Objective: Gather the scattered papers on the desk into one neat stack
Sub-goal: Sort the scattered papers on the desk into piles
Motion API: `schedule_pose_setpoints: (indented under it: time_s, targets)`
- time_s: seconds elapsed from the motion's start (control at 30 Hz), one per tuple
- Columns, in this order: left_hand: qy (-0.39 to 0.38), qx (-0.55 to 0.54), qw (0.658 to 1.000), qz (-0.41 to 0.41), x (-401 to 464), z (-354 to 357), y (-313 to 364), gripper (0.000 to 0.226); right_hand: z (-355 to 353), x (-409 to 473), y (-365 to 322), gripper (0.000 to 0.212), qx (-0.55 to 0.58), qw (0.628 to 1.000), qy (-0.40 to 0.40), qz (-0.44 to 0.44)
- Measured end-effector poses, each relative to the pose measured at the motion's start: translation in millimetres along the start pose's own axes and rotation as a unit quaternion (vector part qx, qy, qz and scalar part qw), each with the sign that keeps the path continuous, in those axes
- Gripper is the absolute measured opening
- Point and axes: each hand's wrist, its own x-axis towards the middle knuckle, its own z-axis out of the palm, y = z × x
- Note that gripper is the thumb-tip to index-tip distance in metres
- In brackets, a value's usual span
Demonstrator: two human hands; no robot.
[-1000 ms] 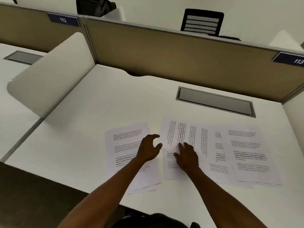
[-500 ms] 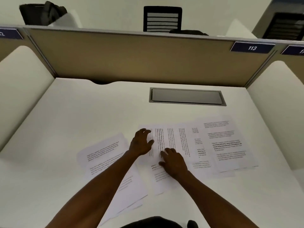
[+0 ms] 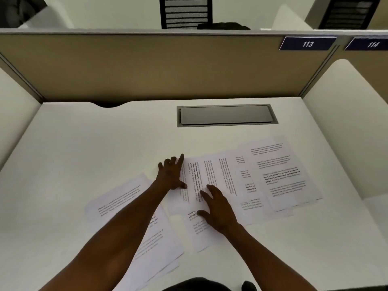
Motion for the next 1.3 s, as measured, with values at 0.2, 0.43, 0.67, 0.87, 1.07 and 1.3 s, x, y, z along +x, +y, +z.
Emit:
schedule_pose_setpoints:
  time_s: [0.2,0.43,0.67,0.87,1.07,1.3]
  targets:
    - [0.014,0.004,1.0,-0.001,0,-2,-1,0.134,-2,-1,-4,0.081,0.073,0.99,0.078,0.089]
    - [0.084,-0.027,0.996,-0.002,-5,-7,4,0.122,0,-9,2,0.074,0.113,0.982,0.087,0.124]
    - [0.179,-0.176,0.968,-0.021,-23,-19,9,0.049,3,-11,7,0.083,0.099,0.985,0.047,0.131]
    - [0.228,-0.192,0.954,0.01,-44,-18,13,0.015,4,-13,0,0.101,0.127,0.979,0.101,0.121]
    - [0.181,-0.184,0.966,0.0,-61,-7,19,0.019,6,-13,2,0.107,0.157,0.974,0.105,0.126]
    - [0.232,-0.165,0.958,0.023,-77,-24,30,0.029,7,-15,3,0.121,0.173,0.968,0.136,0.121]
